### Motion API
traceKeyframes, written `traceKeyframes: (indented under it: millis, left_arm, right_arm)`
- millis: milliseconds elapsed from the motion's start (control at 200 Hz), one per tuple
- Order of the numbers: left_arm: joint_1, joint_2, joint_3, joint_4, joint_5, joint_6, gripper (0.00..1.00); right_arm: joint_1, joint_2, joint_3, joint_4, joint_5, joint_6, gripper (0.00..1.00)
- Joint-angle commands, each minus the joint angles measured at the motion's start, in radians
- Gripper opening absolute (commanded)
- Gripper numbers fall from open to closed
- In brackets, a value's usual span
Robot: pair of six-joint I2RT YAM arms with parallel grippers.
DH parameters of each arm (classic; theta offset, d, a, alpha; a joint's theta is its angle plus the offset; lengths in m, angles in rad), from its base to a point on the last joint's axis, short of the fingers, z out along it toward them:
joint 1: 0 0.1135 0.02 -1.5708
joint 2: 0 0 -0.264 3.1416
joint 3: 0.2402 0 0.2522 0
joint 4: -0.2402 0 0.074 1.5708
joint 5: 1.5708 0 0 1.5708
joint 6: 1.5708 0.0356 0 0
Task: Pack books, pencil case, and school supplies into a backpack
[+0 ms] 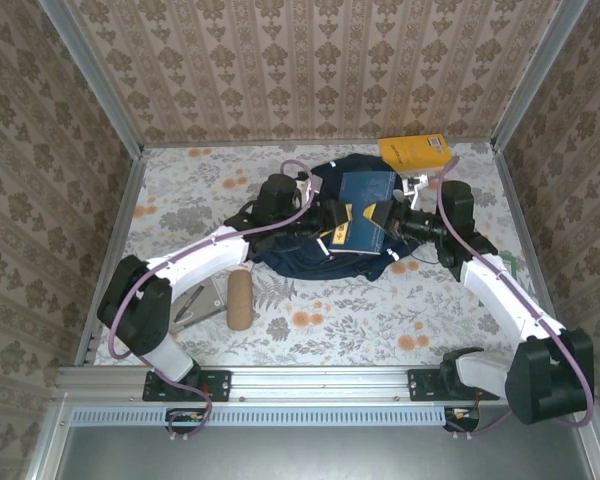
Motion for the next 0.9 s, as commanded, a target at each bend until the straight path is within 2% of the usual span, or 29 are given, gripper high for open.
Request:
traceKeyframes:
  millis: [0, 150, 300, 410, 480, 655, 895]
  left_arm:
    - [0.012, -0.048, -0.037, 0.128, 0.044, -0.059, 0.56]
    - [0.041, -0.056, -0.073, 0.17, 0.055, -0.081, 0.61]
    - [0.054, -0.045, -0.059, 0.128, 0.044, -0.053, 0.74]
    - [0.066, -0.026, -0.069, 0.182, 0.064, -0.086, 0.78]
    - [0.069, -0.02, -0.074, 0.214, 0.075, -0.103, 0.77]
    - [0.073, -0.042, -0.107, 0.309, 0.092, -0.157, 0.62]
    - [0.075, -0.11, -0.129, 0.331, 0.126, -0.154, 0.27]
  right_arm:
    - [0.021, 0.026, 0.045, 0.123, -0.112, 0.029, 0.0]
    - [0.025, 0.047, 0.052, 0.15, -0.132, 0.04, 0.0]
    - [0.046, 0.083, 0.078, 0.181, -0.153, 0.059, 0.0]
    - [0.06, 0.102, 0.097, 0.181, -0.148, 0.054, 0.0]
    - [0.059, 0.112, 0.102, 0.173, -0.142, 0.049, 0.0]
    - [0.059, 0.13, 0.11, 0.107, -0.134, -0.003, 0.0]
    - [0.06, 0.153, 0.113, 0.032, -0.115, -0.07, 0.0]
